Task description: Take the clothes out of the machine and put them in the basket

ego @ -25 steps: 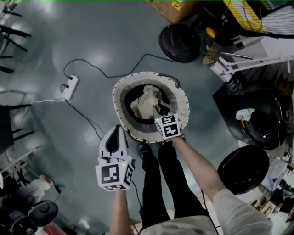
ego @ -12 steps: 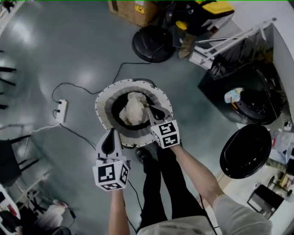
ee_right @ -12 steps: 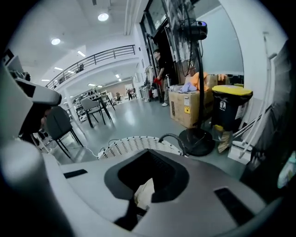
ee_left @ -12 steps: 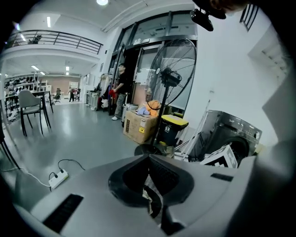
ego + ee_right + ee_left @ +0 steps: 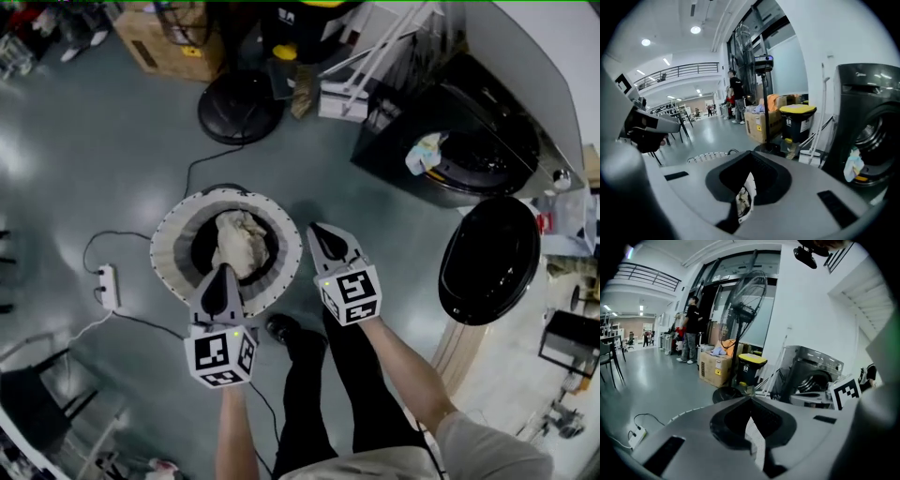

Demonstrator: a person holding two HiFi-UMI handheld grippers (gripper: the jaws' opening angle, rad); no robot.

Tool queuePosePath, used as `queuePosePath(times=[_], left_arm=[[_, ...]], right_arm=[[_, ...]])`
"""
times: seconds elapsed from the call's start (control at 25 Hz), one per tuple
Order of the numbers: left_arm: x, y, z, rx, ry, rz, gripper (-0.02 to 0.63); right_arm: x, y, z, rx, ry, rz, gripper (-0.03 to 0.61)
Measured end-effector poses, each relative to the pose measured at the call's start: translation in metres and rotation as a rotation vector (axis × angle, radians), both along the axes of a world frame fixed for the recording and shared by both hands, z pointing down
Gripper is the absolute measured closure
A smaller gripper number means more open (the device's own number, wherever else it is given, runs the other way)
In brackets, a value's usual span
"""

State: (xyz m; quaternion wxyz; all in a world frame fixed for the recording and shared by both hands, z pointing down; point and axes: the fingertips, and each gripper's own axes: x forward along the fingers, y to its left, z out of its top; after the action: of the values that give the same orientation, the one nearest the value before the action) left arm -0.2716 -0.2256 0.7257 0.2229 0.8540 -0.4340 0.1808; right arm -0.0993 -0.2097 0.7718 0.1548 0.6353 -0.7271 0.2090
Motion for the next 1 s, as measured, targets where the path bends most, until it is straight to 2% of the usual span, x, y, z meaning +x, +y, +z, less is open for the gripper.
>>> queuePosePath(times=[0.28,0.56,0.76,1.0], left_arm=[[0.092,0.026,-0.004,-0.009,0.002,0.135,0.595],[0.193,0.055,-0.007,-0.001,-0.003,0.227,0.595],[0.261,0.076,-0.002,-0.010,-0.017,0.265,0.595],[0.349,0.097,0.015,-0.024,-0.026,0.284,0.595]], right_arm=[[0.115,0.062,-0.006,-0.024,0.025,0.209,0.555],[0.243,0.117,-0.006,-0.030,0.069,0.363,0.555],[0.321,0.142,0.000,-0.031,0.067,0.444,0.555],[0.395,0.160,0.016,-0.031,0.044,0.470,0.555]])
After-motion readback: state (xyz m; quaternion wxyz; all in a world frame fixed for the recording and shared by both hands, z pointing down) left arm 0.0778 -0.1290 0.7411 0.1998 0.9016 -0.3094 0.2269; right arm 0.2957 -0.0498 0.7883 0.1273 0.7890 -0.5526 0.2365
